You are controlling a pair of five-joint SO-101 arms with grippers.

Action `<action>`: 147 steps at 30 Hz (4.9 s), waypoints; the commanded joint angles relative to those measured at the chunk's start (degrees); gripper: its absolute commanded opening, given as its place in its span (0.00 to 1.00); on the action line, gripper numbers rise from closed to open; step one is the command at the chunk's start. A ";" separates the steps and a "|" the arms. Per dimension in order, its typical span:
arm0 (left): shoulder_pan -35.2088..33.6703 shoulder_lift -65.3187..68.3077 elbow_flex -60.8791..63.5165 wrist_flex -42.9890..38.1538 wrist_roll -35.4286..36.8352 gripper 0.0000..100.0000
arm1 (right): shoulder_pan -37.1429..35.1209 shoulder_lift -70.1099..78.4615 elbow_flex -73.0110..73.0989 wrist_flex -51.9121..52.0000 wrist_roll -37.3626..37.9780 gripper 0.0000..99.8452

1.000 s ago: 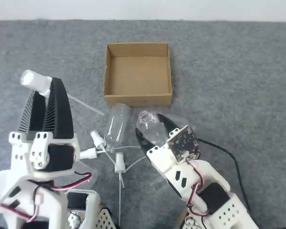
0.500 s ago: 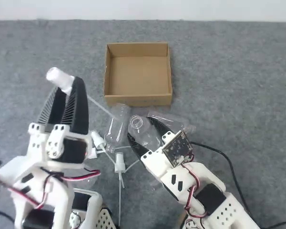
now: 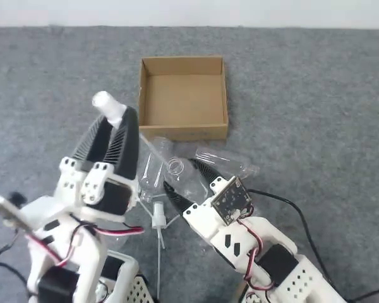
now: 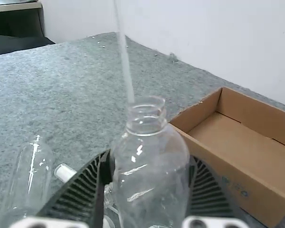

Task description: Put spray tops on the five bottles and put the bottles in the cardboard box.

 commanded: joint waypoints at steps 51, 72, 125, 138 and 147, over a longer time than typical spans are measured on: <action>13.10 -0.18 7.25 7.30 -20.48 0.13 | 4.00 -1.63 -0.09 0.40 0.26 0.10; 7.65 -0.18 -1.54 13.54 -20.22 0.14 | 3.82 -1.63 0.44 0.40 0.26 0.10; 14.59 -0.09 5.32 14.15 -30.42 0.09 | 4.09 -1.63 -2.02 -0.13 0.26 0.10; -0.70 0.26 -3.91 14.59 -30.33 0.09 | 3.74 -1.63 -2.11 -0.13 0.26 0.10; -0.88 0.35 4.79 11.16 -30.59 0.09 | 3.74 -6.02 -2.46 0.22 0.26 0.10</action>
